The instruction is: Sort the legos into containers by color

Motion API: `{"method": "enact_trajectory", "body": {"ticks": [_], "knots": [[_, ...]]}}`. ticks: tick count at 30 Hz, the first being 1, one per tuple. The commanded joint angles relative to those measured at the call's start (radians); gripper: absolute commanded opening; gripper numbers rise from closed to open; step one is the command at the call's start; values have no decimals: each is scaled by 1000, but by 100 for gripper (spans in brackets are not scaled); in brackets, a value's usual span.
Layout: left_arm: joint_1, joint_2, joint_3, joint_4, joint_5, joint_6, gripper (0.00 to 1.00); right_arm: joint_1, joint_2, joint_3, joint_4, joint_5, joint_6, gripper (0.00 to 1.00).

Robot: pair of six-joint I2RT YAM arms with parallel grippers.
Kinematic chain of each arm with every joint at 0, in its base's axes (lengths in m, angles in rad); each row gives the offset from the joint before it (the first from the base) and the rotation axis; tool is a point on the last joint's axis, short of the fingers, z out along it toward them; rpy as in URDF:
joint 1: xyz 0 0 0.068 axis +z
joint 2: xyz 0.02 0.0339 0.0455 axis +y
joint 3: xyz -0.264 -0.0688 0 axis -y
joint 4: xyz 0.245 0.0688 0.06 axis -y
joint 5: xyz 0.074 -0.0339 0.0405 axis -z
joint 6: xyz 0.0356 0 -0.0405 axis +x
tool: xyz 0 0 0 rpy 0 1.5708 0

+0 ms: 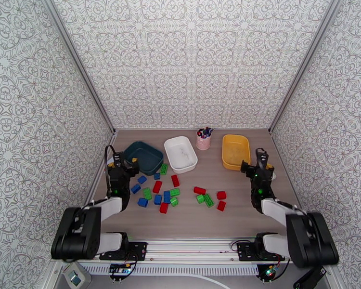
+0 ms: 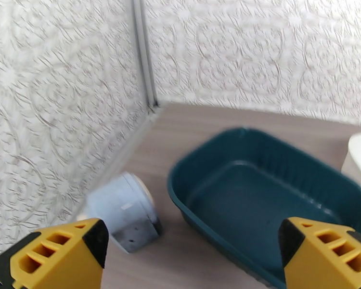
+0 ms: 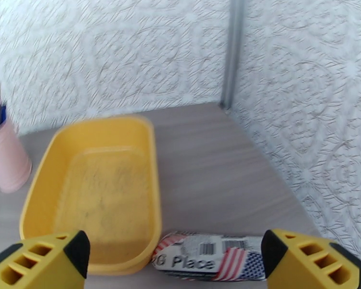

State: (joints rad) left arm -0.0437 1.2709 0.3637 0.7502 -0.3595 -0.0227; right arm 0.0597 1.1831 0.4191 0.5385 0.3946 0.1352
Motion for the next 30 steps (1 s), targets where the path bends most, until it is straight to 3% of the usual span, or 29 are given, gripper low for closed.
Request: {"method": "enact_trajectory", "body": {"ticks": [1, 5, 8, 10, 12, 16, 18, 20, 26, 30], "knots": [[-57, -96, 36, -152, -176, -51, 99, 6, -89, 112, -427, 124, 129, 99], [-74, -281, 114, -515, -226, -332, 99, 5, -156, 227, -763, 123, 269, 99], [-57, -377, 219, -870, -205, -529, 99, 6, -204, 275, -909, -23, 319, 98], [-41, -425, 258, -1014, -112, -590, 99, 5, -224, 305, -985, -134, 334, 89], [-23, -473, 271, -1094, 55, -607, 99, 5, -224, 331, -1042, -268, 339, 80], [-52, -524, 284, -1207, 277, -688, 99, 6, -160, 341, -1102, -490, 409, 70], [-129, -524, 277, -1225, 313, -749, 99, 25, -110, 316, -1091, -585, 449, 70], [-252, -511, 265, -1200, 298, -801, 99, 77, -70, 304, -1092, -592, 468, 71], [-711, -329, 292, -1065, 56, -877, 99, 271, 41, 314, -1128, -511, 468, 76], [-837, -165, 360, -1017, 13, -893, 99, 332, 106, 333, -1157, -492, 452, 77]]}}
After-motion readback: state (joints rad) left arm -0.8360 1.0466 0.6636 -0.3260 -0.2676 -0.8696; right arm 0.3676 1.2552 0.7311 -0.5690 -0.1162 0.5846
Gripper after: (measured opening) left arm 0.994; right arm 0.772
